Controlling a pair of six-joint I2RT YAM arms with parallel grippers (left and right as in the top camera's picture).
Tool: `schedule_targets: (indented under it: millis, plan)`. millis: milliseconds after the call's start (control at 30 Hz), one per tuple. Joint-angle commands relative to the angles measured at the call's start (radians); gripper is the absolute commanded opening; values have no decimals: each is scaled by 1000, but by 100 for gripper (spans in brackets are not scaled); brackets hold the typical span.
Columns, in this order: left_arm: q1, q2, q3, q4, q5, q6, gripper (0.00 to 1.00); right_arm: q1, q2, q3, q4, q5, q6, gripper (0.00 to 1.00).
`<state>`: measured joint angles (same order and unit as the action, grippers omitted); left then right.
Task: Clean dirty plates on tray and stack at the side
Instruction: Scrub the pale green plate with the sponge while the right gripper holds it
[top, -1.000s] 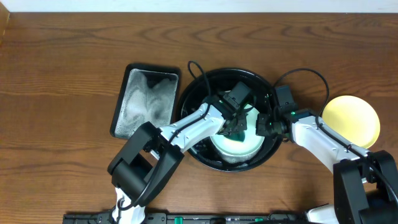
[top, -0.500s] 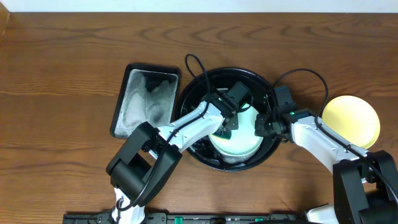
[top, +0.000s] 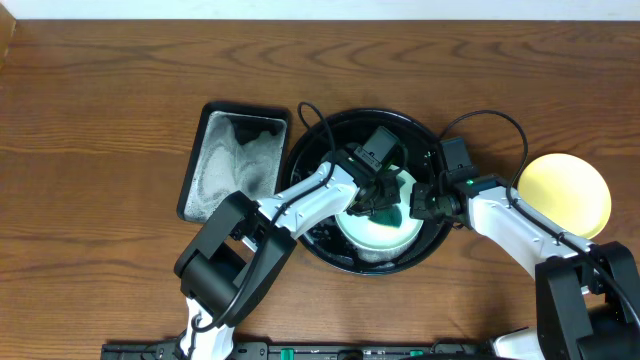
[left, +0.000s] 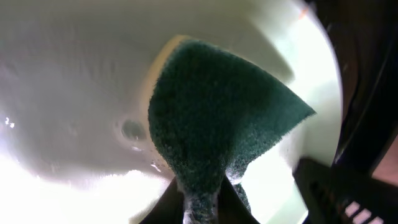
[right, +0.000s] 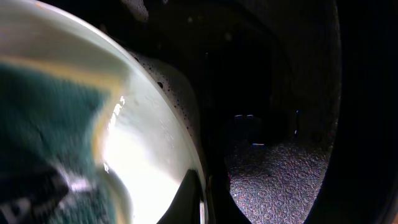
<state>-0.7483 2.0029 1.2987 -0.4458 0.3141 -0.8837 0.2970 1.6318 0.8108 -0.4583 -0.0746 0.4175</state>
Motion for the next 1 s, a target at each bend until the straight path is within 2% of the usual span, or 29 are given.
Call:
schedule_targets:
  millis: [0,67,300,400,700,967]
  plan:
    - [-26,50,-31,-87,100,-2,8,4,29,-7,-9,52,16,1]
    - [-21,50,-31,-145,5,34,8,4,29,-7,-9,52,16,1]
    - [10,49,-31,-266,-552,68,8,4,29,-7,-10,52,16,1]
    - [16,49,-27,-265,-681,122,8,4,29,-7,-10,52,16,1]
    - [14,36,63,-323,-848,259,8,4,29,-7,-31,75,16,1]
    - [28,-82,166,-403,-869,281,8,4,29,-7,-46,90,16,1]
